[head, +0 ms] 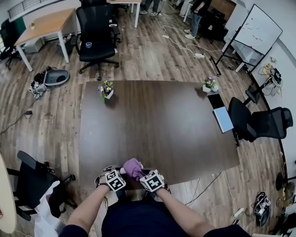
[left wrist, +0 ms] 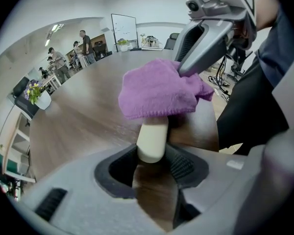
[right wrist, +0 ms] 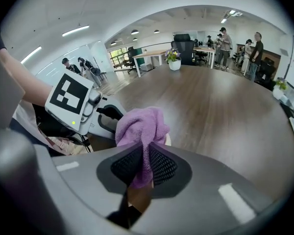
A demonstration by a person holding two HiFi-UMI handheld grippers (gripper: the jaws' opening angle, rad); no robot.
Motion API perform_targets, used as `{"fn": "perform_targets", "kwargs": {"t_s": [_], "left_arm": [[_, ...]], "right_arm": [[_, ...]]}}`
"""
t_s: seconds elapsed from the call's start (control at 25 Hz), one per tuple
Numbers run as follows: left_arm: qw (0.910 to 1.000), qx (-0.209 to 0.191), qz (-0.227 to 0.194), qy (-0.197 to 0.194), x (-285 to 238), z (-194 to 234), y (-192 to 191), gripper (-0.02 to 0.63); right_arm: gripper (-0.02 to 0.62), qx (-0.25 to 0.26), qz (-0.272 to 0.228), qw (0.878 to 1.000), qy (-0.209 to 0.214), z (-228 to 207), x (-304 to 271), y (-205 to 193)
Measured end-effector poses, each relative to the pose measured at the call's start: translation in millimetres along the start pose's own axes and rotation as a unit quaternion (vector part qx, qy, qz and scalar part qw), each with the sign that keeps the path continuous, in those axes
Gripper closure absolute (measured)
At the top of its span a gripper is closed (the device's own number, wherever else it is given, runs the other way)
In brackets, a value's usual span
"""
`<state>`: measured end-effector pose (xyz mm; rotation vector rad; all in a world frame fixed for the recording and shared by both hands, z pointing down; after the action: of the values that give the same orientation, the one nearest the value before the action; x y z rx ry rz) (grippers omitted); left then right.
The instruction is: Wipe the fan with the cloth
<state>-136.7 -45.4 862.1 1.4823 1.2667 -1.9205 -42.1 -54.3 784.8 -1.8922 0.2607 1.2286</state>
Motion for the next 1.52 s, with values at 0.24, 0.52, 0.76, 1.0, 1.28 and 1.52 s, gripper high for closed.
{"fn": "perform_targets", "kwargs": {"t_s": [0.24,0.52,0.76,1.0,1.28,1.52], "left_arm": [[1.0000,0.002,0.001,-0.003,2,-1,2,0.429],[1.0000,0.003,0.001,0.000,2,-1,1,0.430],[0.9999,0.004,0.008,0.005,1,3,-1,0.430],[0.9999,0.012,0.011,-0.004,3,-4,2,0.430],[0.9999,0.012,0.006,0.003,2,-1,3,0.429],[0.9999,0.012,0.009,0.001,3,-2,1,0.428]], "right_arm": [[0.543,-0.022,0.001,0.999,-0.028,-26,10,-5],[0.543,-0.031,0.023,0.997,-0.073,-49,13,-19],[0.543,0.053,0.040,0.992,-0.110,-46,12,-11],[0.545,0.186,0.055,0.972,-0.131,-23,6,10],[0.545,0.210,0.034,0.972,-0.104,0,-6,26],[0.545,0.201,0.002,0.978,-0.049,25,-11,32]]}}
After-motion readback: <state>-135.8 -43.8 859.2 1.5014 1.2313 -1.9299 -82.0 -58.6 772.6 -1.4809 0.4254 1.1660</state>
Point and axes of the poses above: the fingertips, and each gripper's own axes: x backward along the fingers, z to its left, y out of its top, the point moved 1 cm from there along x, backward along the fingers, and after that the axes turned 5 degrees about x, right-handed, at the moved point
